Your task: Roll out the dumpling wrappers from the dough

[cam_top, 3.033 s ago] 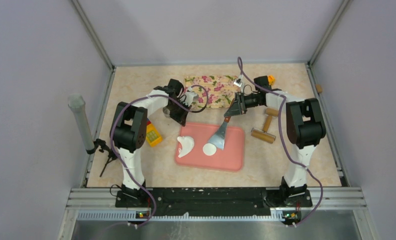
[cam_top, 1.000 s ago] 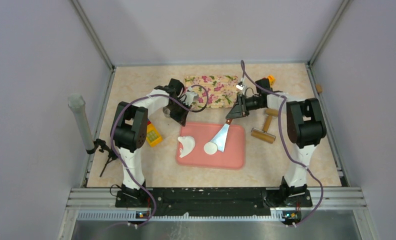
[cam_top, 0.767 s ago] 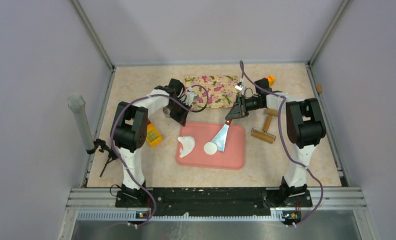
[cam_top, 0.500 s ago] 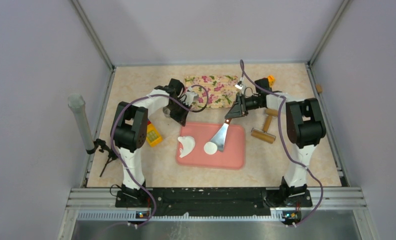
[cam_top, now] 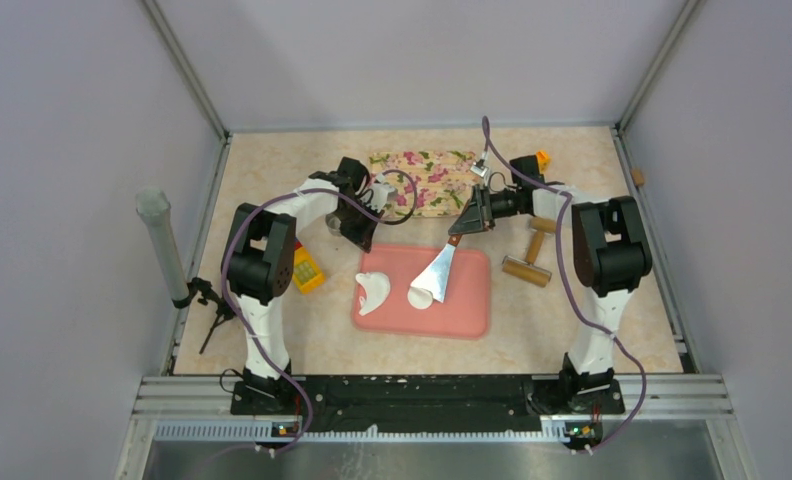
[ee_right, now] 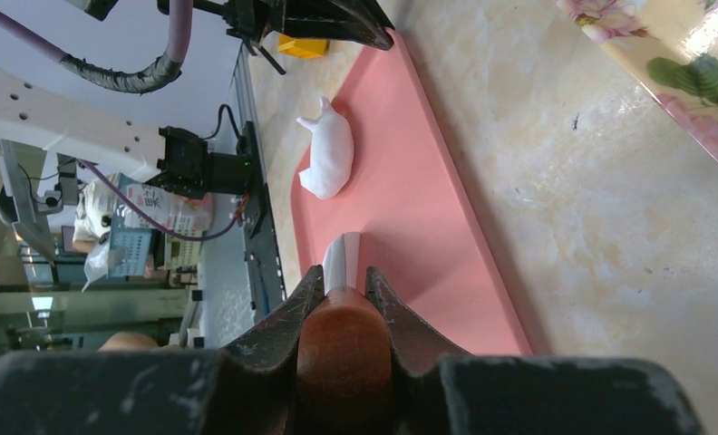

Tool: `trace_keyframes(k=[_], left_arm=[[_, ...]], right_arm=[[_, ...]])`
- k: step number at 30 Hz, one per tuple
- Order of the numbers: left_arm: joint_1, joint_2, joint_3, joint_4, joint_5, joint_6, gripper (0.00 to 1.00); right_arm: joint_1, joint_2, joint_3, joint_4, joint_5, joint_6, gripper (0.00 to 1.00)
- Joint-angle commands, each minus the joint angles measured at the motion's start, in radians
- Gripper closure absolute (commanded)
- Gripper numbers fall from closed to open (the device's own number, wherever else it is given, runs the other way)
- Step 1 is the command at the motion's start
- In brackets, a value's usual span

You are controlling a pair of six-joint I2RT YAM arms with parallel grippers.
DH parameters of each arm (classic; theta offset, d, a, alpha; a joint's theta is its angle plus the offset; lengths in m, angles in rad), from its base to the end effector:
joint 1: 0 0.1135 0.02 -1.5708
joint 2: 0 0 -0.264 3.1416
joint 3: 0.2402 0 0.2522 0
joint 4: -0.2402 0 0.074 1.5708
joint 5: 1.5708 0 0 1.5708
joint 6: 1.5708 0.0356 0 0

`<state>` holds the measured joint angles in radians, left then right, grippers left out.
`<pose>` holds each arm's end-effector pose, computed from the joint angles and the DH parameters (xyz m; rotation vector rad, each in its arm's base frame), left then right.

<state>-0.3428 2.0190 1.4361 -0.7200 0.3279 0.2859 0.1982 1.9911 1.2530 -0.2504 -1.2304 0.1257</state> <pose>0.3733 -0.1454 0.1628 0.9402 2.6865 -0.4815 0.3822 0.1110 0.1623 -0.5595 2.2385 1.6834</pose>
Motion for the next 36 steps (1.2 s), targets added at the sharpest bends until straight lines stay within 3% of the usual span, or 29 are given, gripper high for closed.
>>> trace_keyframes(k=[1, 13, 24, 36], left_arm=[[-0.005, 0.083, -0.020, 0.067, -0.089, 0.007, 1.00], [-0.007, 0.083, -0.020, 0.067, -0.090, 0.007, 1.00], [-0.007, 0.084, -0.018, 0.065, -0.093, 0.005, 1.00], [-0.006, 0.083, -0.018, 0.066, -0.092, 0.007, 1.00]], right_arm=[[0.002, -0.046, 0.019, 0.025, -0.047, 0.017, 1.00], [0.003, -0.072, 0.026, -0.033, 0.180, -0.105, 1.00], [0.074, -0.015, 0.051, -0.103, 0.133, -0.157, 1.00], [0.082, -0.005, 0.061, -0.019, -0.003, -0.008, 1.00]])
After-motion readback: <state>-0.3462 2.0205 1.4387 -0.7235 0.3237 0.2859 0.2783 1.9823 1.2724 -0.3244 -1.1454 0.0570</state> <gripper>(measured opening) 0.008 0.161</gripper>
